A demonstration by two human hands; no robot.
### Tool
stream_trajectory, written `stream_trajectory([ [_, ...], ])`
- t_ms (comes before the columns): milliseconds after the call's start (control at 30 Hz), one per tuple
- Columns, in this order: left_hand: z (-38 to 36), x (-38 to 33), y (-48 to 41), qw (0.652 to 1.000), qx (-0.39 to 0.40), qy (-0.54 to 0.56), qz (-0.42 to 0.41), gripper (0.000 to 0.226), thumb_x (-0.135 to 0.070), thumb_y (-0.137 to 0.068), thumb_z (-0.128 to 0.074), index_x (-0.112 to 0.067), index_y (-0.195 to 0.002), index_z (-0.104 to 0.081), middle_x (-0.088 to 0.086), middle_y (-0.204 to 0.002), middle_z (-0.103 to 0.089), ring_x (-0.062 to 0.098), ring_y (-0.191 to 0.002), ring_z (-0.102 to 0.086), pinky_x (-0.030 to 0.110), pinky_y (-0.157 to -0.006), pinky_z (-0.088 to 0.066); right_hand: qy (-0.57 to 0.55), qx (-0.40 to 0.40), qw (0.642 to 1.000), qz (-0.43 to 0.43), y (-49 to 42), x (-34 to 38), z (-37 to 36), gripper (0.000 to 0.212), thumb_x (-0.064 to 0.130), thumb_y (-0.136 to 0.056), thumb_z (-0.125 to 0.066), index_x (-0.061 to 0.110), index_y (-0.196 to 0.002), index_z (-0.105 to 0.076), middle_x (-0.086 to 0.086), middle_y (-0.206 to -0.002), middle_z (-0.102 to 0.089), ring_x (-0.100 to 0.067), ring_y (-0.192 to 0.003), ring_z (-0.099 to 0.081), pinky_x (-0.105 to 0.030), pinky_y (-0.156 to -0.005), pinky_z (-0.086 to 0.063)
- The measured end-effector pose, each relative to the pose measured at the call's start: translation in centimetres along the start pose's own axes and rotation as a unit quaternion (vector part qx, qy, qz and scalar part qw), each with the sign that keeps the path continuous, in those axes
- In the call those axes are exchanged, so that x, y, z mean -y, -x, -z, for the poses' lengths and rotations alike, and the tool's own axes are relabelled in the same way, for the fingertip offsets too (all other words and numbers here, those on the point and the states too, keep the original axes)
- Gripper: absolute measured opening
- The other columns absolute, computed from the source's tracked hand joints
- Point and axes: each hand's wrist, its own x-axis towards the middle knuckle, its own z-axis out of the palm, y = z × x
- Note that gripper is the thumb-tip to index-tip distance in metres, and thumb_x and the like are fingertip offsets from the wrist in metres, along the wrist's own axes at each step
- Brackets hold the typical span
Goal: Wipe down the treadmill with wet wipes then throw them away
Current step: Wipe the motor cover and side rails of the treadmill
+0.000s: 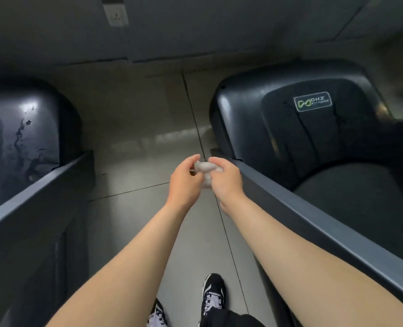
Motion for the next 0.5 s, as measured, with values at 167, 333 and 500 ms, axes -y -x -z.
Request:
stream_trajectory([
  [167, -0.2, -1.8, -2.1, 0.991, 0.018, -0.118, -0.064, 0.043, -0.006, -0.097, -0.052, -0.015, -0.139, -0.059, -0.002, -0.127, -0.062, 0.013, -0.112, -0.056, 0.021, -0.092, -0.038, 0.067, -0.034, 0.997, 0.010, -0.5, 1.8, 0.8, 0.043, 0.007, -0.098, -0.045, 0.019, -0.136, -0.060, -0.003, -0.135, -0.054, -0.020, -0.121, -0.054, -0.030, -0.097, -0.045],
  [333, -0.1, -4.7, -4.4, 0.979, 0.065, -0.177, -0.071, 0.026, -0.004, -0.097, -0.051, -0.016, -0.112, -0.069, 0.002, -0.106, -0.060, 0.022, -0.099, -0.056, 0.028, -0.080, -0.039, 0.150, -0.058, 0.987, 0.022, -1.7, 4.0, 1.5, 0.031, 0.006, -0.098, -0.045, 0.011, -0.118, -0.068, 0.000, -0.113, -0.047, -0.012, -0.092, -0.049, -0.015, -0.074, -0.038],
  [500, -1.1, -7.7, -6.0, 0.966, 0.146, -0.198, -0.078, 0.021, -0.011, -0.095, -0.053, -0.019, -0.092, -0.072, 0.006, -0.098, -0.059, 0.028, -0.088, -0.058, 0.031, -0.067, -0.046, 0.237, -0.133, 0.962, 0.000, -2.1, 5.9, 2.7, 0.015, 0.016, -0.089, -0.053, 0.015, -0.095, -0.068, 0.017, -0.116, -0.043, -0.017, -0.105, -0.052, -0.031, -0.077, -0.051],
])
